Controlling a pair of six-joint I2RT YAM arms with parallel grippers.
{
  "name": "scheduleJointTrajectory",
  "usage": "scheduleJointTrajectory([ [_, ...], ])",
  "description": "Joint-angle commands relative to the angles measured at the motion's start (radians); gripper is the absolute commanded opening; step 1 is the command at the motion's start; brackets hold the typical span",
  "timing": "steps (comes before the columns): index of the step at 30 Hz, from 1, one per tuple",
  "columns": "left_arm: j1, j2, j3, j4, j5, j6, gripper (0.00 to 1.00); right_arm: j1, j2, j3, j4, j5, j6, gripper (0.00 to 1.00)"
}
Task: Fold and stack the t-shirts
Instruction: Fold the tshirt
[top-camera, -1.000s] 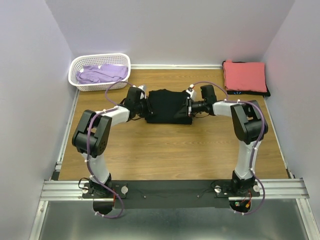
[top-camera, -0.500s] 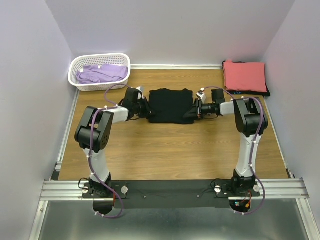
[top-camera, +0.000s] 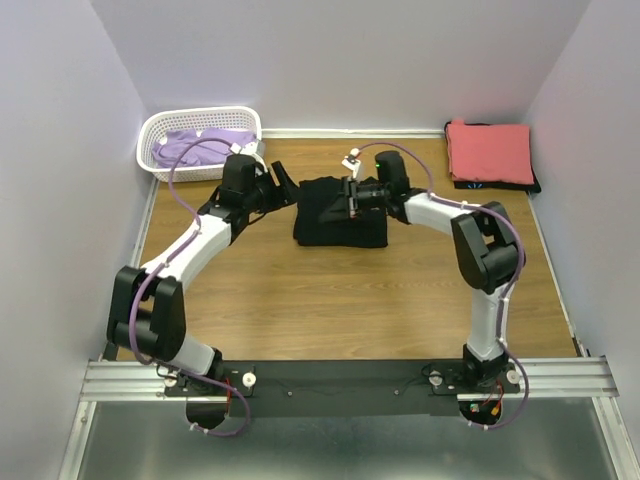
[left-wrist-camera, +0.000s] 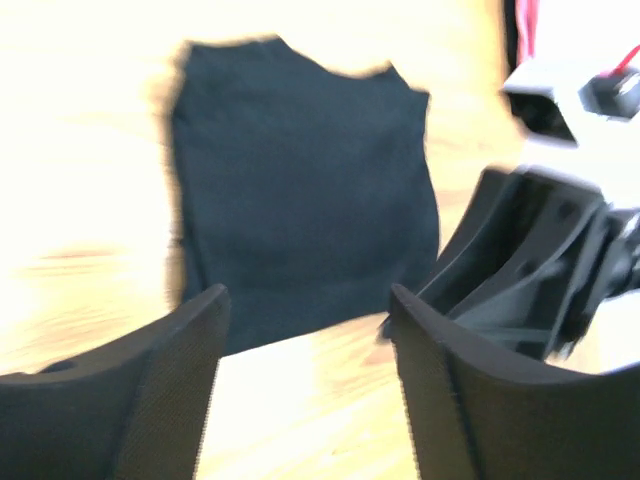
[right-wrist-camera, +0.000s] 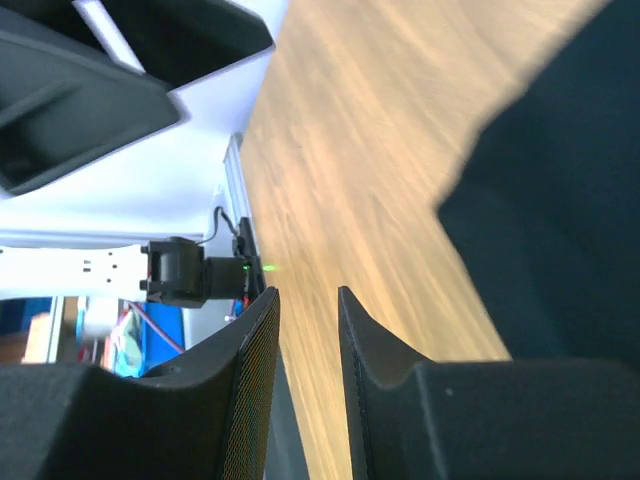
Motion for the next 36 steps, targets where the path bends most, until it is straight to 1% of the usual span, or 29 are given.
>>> scheduleJointTrajectory([
  [1, 0.008, -0.104, -0.014, -0.121, -0.193, 0.074, 0.77, 0.045, 0.111, 0.027, 0.143, 0.082, 0.136, 0.37],
  [3, 0.009, -0.13, -0.031, -0.134, -0.227, 0.09, 0.78, 0.047, 0.183, 0.021, 0.191, 0.107, 0.182, 0.37],
  [6, 0.009, -0.162, -0.083, -0.144, -0.285, 0.108, 0.79, 0.045, 0.278, 0.027, 0.197, 0.169, 0.224, 0.37],
  [10, 0.009, -0.167, -0.115, -0.135, -0.277, 0.114, 0.79, 0.045, 0.367, 0.038, 0.196, 0.185, 0.261, 0.37],
  [12, 0.009, -0.152, -0.117, -0.13, -0.267, 0.114, 0.79, 0.045, 0.371, 0.046, 0.186, 0.188, 0.264, 0.37],
  [14, 0.008, -0.132, -0.108, -0.127, -0.251, 0.113, 0.79, 0.045, 0.331, 0.058, 0.168, 0.19, 0.256, 0.37],
  [15, 0.008, -0.124, -0.103, -0.125, -0.218, 0.111, 0.79, 0.044, 0.309, 0.063, 0.151, 0.194, 0.247, 0.37],
  [17, 0.003, -0.103, -0.093, -0.115, -0.198, 0.11, 0.79, 0.039, 0.244, 0.09, 0.09, 0.222, 0.204, 0.37],
  [20, 0.002, -0.064, -0.07, -0.104, -0.185, 0.104, 0.79, 0.019, 0.173, 0.1, 0.085, 0.233, 0.203, 0.38],
  [23, 0.0, -0.012, -0.039, -0.099, -0.155, 0.09, 0.79, -0.008, 0.153, 0.101, 0.085, 0.231, 0.201, 0.38],
  [27, -0.008, 0.037, -0.016, -0.087, -0.132, 0.076, 0.79, -0.034, 0.191, 0.097, 0.085, 0.2, 0.19, 0.38],
  [30, -0.017, 0.074, -0.005, -0.07, -0.106, 0.07, 0.78, -0.047, 0.258, 0.09, 0.088, 0.196, 0.164, 0.37],
  [31, -0.02, 0.095, 0.003, -0.07, -0.101, 0.068, 0.77, -0.05, 0.304, 0.093, 0.088, 0.191, 0.16, 0.37],
  [33, -0.026, 0.115, 0.01, -0.069, -0.09, 0.061, 0.76, -0.062, 0.344, 0.1, 0.09, 0.187, 0.16, 0.37],
  [36, -0.038, 0.144, 0.029, -0.069, -0.073, 0.058, 0.73, -0.083, 0.358, 0.097, 0.09, 0.185, 0.161, 0.37],
])
